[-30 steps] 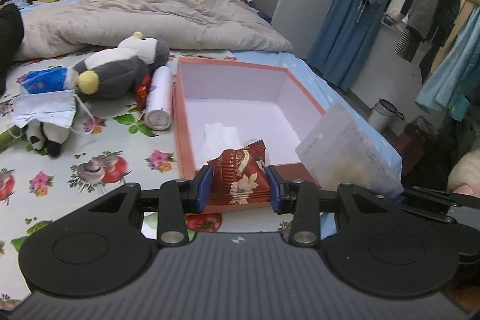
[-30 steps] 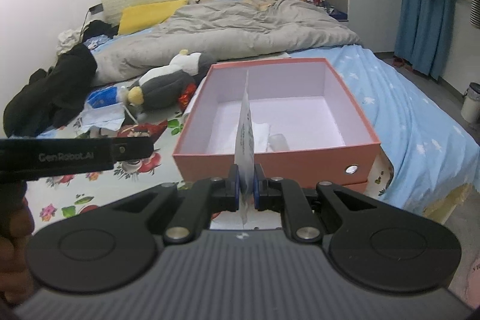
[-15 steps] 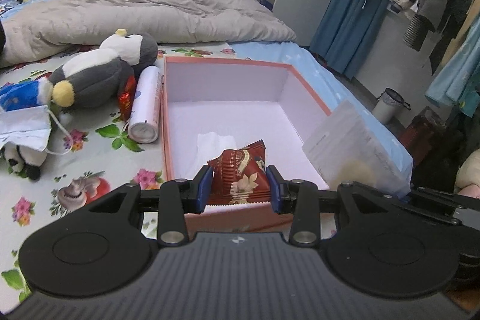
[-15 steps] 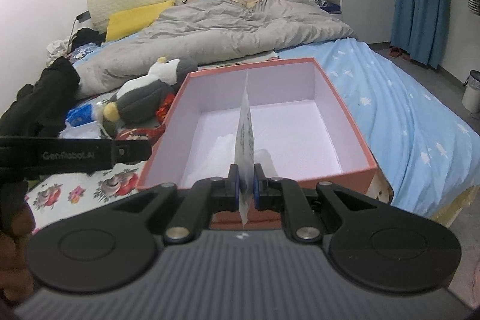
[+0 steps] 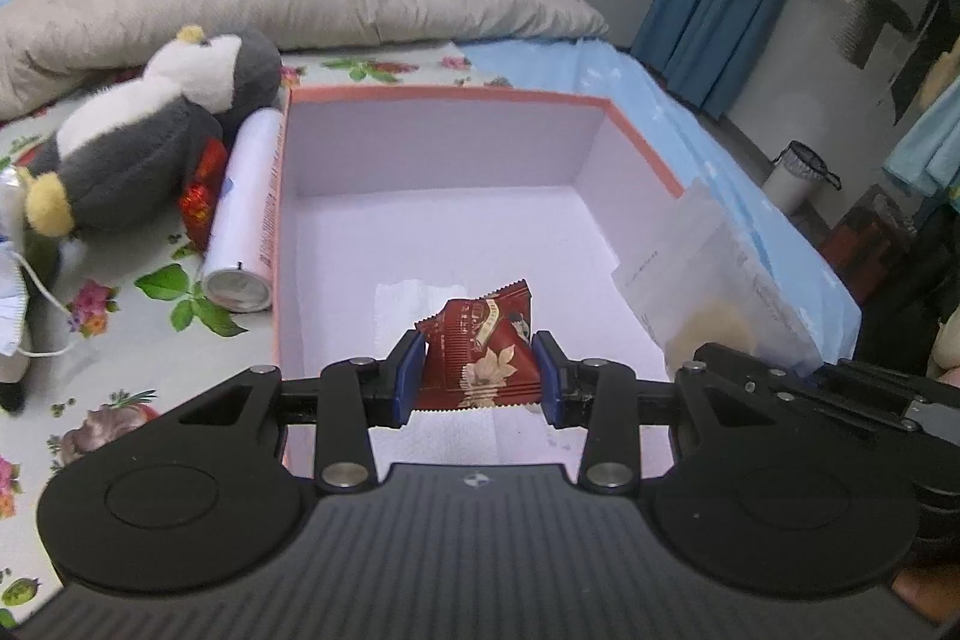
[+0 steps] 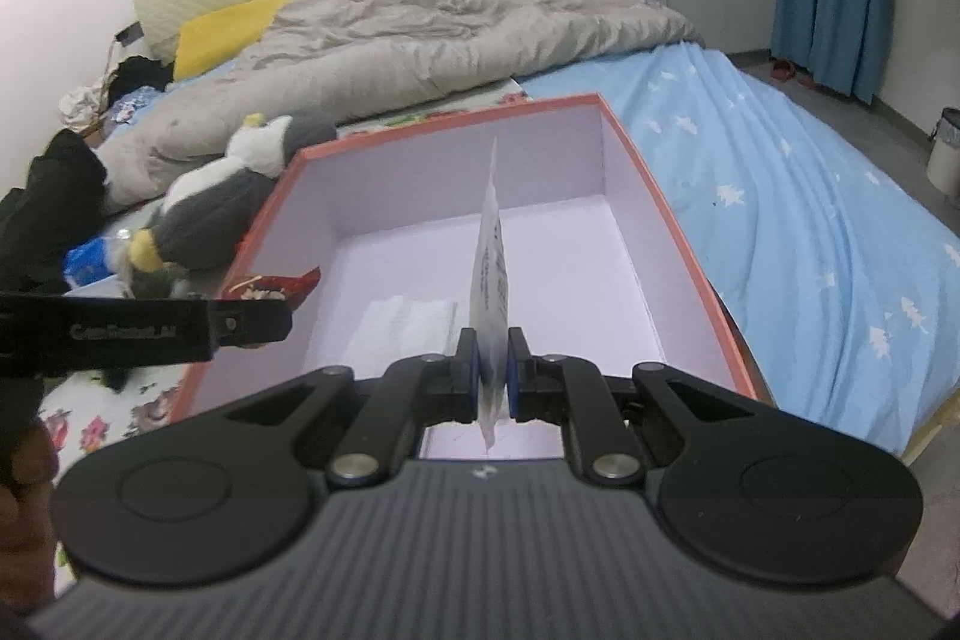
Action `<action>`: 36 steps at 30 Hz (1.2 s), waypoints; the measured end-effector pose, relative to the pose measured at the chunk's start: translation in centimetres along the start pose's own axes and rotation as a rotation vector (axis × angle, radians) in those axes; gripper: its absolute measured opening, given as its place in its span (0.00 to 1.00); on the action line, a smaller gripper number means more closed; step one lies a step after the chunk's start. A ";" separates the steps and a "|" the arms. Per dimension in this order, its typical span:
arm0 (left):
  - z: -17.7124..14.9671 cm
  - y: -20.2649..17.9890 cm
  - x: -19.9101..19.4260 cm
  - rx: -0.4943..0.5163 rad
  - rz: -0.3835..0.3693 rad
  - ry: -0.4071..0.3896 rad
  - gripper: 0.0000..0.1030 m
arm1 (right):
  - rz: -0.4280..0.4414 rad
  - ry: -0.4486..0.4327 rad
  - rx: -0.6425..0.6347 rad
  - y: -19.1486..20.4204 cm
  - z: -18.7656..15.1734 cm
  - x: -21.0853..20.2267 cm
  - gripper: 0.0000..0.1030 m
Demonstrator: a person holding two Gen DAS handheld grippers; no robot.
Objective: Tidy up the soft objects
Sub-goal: 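Open both grippers to drop the packet and bag into the box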
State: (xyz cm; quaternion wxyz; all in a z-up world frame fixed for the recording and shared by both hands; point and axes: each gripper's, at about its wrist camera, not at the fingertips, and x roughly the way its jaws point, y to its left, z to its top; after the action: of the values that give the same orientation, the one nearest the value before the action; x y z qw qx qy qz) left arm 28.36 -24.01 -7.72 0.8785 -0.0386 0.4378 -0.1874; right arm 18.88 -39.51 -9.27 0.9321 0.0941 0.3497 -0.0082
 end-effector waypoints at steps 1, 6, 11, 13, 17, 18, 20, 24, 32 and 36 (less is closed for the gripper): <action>0.3 0.2 0.9 -0.003 0.004 0.011 0.43 | -0.004 0.009 0.004 -0.3 0.2 0.8 0.12; 1.1 1.0 3.9 -0.016 0.011 0.043 0.43 | -0.018 0.049 0.004 -1.3 0.5 3.9 0.12; 1.4 1.4 5.9 -0.022 0.014 0.059 0.43 | -0.040 0.074 0.009 -2.3 0.6 6.4 0.13; 1.5 1.5 6.3 -0.026 0.016 0.067 0.43 | -0.042 0.092 0.032 -2.7 0.5 7.2 0.13; 1.4 1.5 6.0 -0.011 0.003 0.062 0.46 | -0.050 0.109 0.049 -3.0 0.3 7.8 0.15; 1.4 1.5 5.8 -0.007 0.004 0.057 0.49 | -0.053 0.112 0.052 -3.0 0.3 7.9 0.16; 1.3 1.3 5.3 0.003 0.009 0.053 0.50 | -0.055 0.109 0.053 -3.1 0.2 7.7 0.22; 1.0 1.1 3.7 0.007 0.012 0.037 0.50 | -0.065 0.098 0.076 -3.2 0.0 7.0 0.25; -0.4 0.1 -1.0 0.016 0.002 -0.011 0.50 | -0.054 0.050 0.088 -2.6 -0.4 3.1 0.25; -1.4 -0.3 -3.7 0.023 -0.007 -0.037 0.50 | -0.042 0.020 0.079 -2.0 -0.8 0.6 0.25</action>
State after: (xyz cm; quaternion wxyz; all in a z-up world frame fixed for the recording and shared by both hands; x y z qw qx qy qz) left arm 25.12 -22.78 -5.71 0.8862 -0.0336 0.4192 -0.1946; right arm 18.61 -41.28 -10.58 0.9237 0.1236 0.3602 -0.0408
